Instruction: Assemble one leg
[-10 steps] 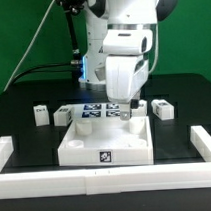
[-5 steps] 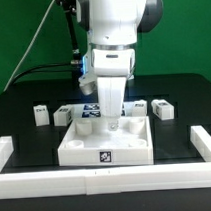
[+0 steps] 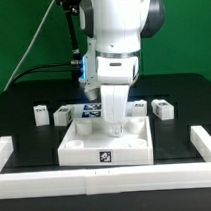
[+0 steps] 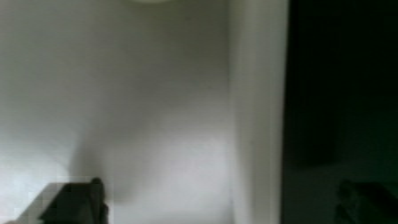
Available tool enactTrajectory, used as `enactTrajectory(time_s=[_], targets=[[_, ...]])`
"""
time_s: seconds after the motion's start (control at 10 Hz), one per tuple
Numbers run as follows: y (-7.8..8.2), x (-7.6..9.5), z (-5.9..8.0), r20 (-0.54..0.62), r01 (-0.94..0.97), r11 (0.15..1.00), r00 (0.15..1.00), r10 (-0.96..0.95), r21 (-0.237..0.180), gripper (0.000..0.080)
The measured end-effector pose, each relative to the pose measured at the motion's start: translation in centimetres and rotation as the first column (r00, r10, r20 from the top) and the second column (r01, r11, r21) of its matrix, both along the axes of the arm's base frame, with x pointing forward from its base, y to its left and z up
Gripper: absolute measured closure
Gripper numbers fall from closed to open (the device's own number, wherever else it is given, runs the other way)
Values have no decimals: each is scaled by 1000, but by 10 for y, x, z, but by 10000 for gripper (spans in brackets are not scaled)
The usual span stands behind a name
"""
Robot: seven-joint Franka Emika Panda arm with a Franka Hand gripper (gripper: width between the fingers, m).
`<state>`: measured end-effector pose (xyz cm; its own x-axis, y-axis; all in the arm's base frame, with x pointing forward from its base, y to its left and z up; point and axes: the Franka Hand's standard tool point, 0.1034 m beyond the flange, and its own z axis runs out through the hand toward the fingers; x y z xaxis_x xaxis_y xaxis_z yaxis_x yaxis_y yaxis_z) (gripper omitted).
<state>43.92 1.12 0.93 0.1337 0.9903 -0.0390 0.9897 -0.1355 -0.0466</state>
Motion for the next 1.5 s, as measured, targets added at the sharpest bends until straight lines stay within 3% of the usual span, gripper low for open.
enactTrajectory(time_s=[0.1,0.2,0.3,0.5,1.2,1.3,1.5], targets=[[-1,-1,-1,-2,2,1000,1000,-2,0,176],[-1,-1,-1,-2,3,1000,1000,-3,0,362],[-1,-1,-1,-2,3,1000,1000,-3,0,362],[-1,-1,-1,-3,3,1000,1000,-3,0,723],[-1,2,0,7,2,1000,1000,-2,2,739],[3,4,1,11,-25,1000,1000,25,5,739],[27,15,0,16,-129,992,992,129,15,739]])
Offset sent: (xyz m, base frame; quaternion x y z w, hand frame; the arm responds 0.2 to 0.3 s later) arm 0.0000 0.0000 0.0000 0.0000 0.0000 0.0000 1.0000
